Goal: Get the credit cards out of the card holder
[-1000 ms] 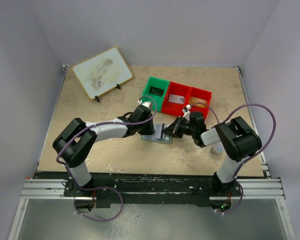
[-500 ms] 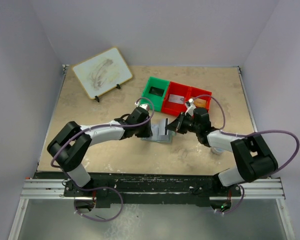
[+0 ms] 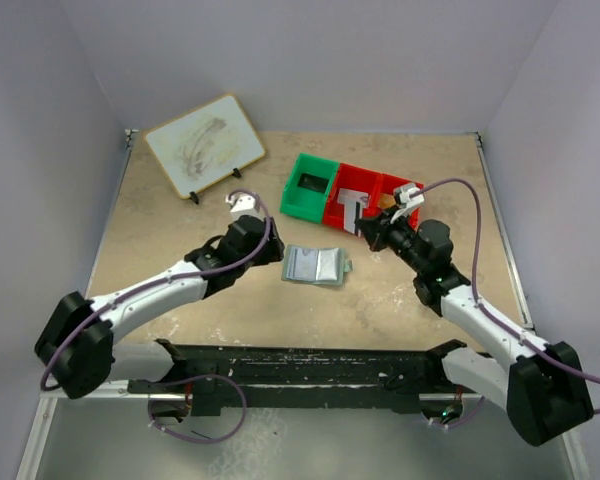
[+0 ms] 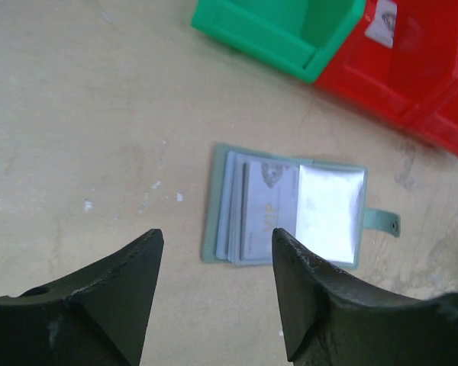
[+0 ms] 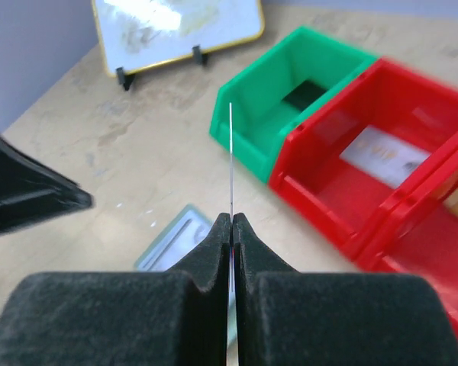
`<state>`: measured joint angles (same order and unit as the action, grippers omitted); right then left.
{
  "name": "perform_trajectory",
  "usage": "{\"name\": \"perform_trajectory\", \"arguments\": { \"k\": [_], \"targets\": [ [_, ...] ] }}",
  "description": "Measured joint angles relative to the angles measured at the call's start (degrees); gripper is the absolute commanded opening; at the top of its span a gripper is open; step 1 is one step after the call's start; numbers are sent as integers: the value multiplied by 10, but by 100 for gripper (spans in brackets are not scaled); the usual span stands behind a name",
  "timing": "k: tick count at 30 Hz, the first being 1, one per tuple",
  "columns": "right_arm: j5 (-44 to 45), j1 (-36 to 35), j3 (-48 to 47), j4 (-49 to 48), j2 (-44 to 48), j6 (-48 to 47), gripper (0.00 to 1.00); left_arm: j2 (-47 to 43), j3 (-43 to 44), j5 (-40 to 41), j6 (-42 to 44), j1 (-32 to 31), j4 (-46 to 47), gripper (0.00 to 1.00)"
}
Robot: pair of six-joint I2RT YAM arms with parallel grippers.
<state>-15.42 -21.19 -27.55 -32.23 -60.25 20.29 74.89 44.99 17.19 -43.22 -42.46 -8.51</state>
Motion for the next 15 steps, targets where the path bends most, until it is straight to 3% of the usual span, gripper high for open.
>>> {"name": "perform_trajectory", "arguments": {
  "k": [5,15],
  "targets": [
    [51,1,-28,31,0,-119,0,-92,-35,85,-18,5,-13,72],
    [85,6,-226,181,-176,-309,0,-144,-57,148,-48,7,-49,73]
  ]
}}
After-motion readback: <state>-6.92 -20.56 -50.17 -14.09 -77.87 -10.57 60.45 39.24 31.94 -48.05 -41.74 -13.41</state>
